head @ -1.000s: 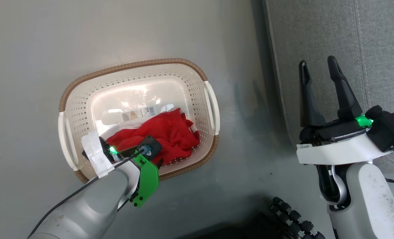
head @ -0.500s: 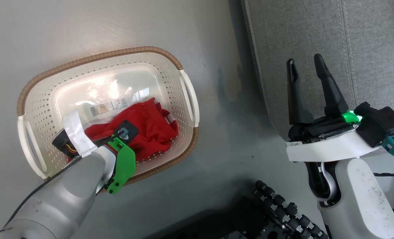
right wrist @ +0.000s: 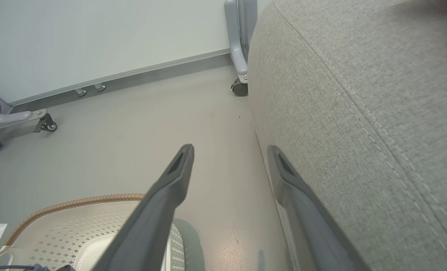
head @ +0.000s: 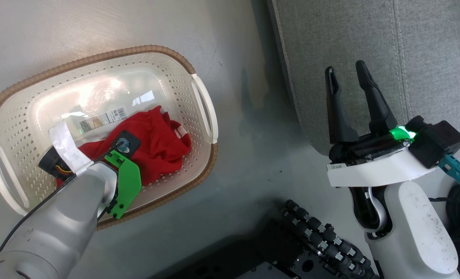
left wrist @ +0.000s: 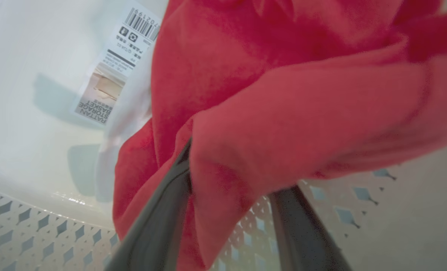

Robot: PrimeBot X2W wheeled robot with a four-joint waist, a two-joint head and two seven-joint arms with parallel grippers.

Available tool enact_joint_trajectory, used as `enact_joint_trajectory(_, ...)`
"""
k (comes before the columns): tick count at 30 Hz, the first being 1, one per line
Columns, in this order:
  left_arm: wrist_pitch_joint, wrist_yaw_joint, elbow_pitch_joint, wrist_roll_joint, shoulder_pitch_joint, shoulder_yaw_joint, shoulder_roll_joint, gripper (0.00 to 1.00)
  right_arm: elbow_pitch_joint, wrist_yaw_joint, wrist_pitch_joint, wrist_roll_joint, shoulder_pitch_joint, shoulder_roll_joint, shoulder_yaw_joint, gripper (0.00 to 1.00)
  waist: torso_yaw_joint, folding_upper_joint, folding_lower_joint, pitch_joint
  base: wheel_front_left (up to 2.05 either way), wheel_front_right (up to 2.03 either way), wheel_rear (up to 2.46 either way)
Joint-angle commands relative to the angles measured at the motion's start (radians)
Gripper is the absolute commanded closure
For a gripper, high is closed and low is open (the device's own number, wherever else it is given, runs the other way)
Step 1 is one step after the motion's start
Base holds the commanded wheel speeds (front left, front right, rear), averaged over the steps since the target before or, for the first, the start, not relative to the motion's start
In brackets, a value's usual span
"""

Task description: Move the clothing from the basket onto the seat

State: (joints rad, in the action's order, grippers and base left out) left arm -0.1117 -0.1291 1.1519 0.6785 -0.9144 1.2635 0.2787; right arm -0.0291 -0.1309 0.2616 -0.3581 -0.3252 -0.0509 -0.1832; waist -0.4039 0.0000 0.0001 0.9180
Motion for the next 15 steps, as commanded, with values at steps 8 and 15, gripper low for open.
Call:
enact_joint_trajectory(8,0.071,-0.003,0.029,-0.003,-0.019,0.005,-0.034,1.00,0.008,0.000,0.004,0.014,-0.017,0.000,0.019,0.00,0.022,0.0000,-0.0001,-0.036,0.00,0.00,0.00)
enact_joint_trajectory(15,0.218,0.011,0.025,0.008,0.025,-0.007,-0.089,1.00,0.018,0.000,0.005,0.058,0.009,0.000,0.049,0.00,0.077,0.0000,-0.0001,-0.138,0.00,0.00,0.00)
